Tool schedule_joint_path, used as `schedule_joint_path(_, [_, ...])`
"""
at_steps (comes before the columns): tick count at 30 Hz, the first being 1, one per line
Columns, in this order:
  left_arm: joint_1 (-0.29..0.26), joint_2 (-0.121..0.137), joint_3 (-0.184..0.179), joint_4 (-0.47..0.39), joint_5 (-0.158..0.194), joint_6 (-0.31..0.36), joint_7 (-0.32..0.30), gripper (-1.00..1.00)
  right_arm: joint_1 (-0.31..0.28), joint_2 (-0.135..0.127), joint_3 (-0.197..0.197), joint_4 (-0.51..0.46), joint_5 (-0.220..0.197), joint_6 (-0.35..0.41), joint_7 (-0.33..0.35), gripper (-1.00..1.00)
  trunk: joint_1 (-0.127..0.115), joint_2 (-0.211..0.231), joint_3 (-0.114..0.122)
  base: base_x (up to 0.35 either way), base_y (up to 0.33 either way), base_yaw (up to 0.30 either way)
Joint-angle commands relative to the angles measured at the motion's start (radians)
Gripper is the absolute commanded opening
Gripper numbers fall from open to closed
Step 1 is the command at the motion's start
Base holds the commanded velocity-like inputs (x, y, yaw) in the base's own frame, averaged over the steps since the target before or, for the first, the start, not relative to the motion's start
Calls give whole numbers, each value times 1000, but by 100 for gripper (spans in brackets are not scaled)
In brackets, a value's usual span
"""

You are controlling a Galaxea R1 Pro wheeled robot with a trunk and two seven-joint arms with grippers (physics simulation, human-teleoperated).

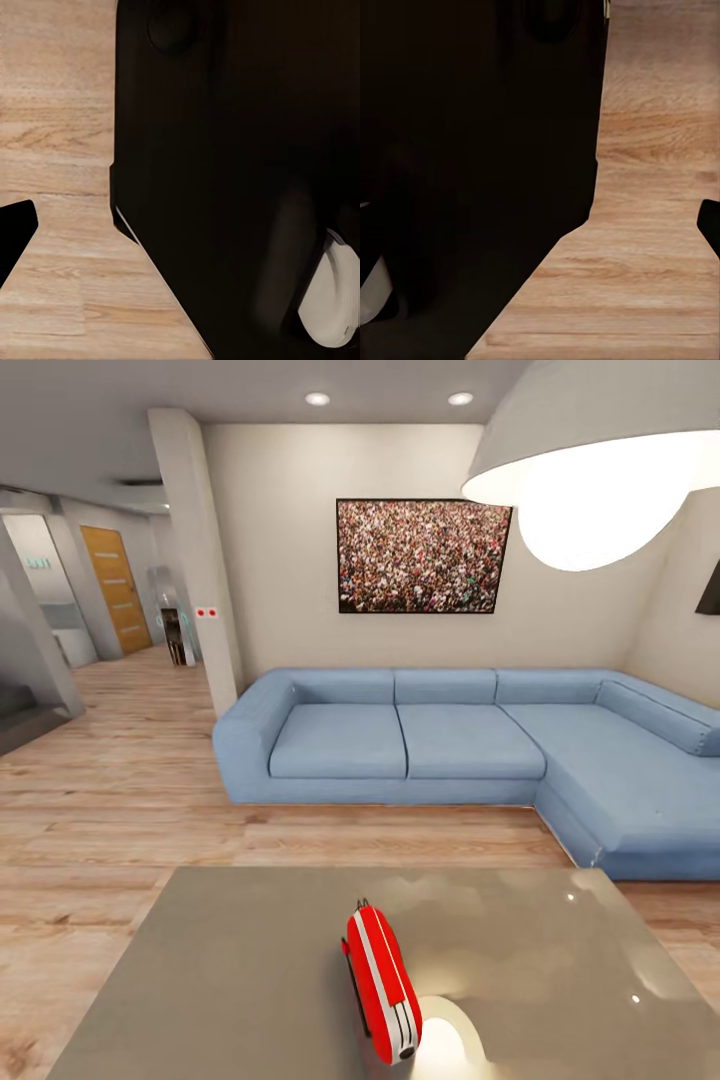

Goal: Turn on the radio receiver that's on the table in the living room.

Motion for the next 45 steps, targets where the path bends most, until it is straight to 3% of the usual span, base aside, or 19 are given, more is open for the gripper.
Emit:
schedule_joint_path(1, [0, 0, 0, 0, 0, 0, 0, 100, 0, 0, 0, 0, 0, 0, 0, 100, -4, 7, 3, 0, 0, 0])
schedule_joint_path(21, [0, 0, -1, 0, 0, 0, 0, 100, 0, 2, -1, 0, -2, 0, 0, 100, -81, 147, 66, 0, 0, 0])
schedule_joint_path(45, [0, 0, -2, 0, 0, -1, 1, 100, 0, 2, -2, 0, -3, 0, 0, 100, -81, 147, 57, 0, 0, 0])
